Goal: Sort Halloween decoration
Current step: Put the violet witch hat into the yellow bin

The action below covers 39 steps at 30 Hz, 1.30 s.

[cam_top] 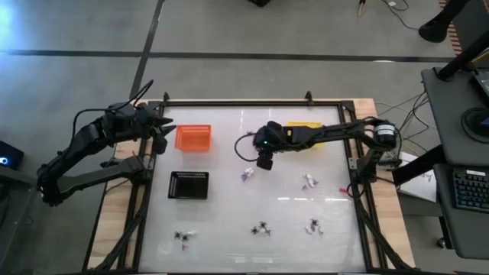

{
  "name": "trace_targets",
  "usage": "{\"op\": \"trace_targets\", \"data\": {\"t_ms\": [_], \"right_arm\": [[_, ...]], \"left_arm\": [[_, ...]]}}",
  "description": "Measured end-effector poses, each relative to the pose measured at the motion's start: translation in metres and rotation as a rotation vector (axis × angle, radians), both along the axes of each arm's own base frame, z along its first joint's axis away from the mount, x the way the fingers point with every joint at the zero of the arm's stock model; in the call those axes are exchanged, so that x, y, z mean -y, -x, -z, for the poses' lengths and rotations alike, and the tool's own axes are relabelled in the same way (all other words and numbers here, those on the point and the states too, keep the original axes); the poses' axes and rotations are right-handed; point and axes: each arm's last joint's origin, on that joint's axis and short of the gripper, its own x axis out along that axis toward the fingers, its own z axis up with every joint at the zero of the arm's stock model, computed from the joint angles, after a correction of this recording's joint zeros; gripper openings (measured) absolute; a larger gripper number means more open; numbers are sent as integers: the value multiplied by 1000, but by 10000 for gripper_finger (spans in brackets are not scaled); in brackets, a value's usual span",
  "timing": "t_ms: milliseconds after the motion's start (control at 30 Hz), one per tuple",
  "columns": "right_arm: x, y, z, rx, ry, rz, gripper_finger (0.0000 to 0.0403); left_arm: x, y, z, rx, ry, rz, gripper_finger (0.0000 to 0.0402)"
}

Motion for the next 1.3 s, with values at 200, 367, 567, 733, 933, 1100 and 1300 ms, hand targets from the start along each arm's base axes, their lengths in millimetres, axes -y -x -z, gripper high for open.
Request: {"op": "trace_targets", "data": {"t_ms": [200,367,567,733,933,1100,1300], "right_arm": [[7,-5,18,-49,-7,9,152],[11,-5,26,-73,-13,23,146],[21,-4,30,-72,-13,52,148],[31,-2,29,-56,-54,53,146],[38,-2,28,-23,-85,37,145],[44,1,30,-18,-121,23,143],[46,3,34,-26,-135,28,145]], "left_arm": [[1,1,2,-38,-11,18,118],[1,1,3,-44,-14,21,118],[1,1,3,-57,-32,33,118],[1,2,4,-68,-24,34,118],[1,2,5,-78,-17,34,118],[2,3,5,-85,-12,34,118],[2,3,6,-87,-11,34,118]]}}
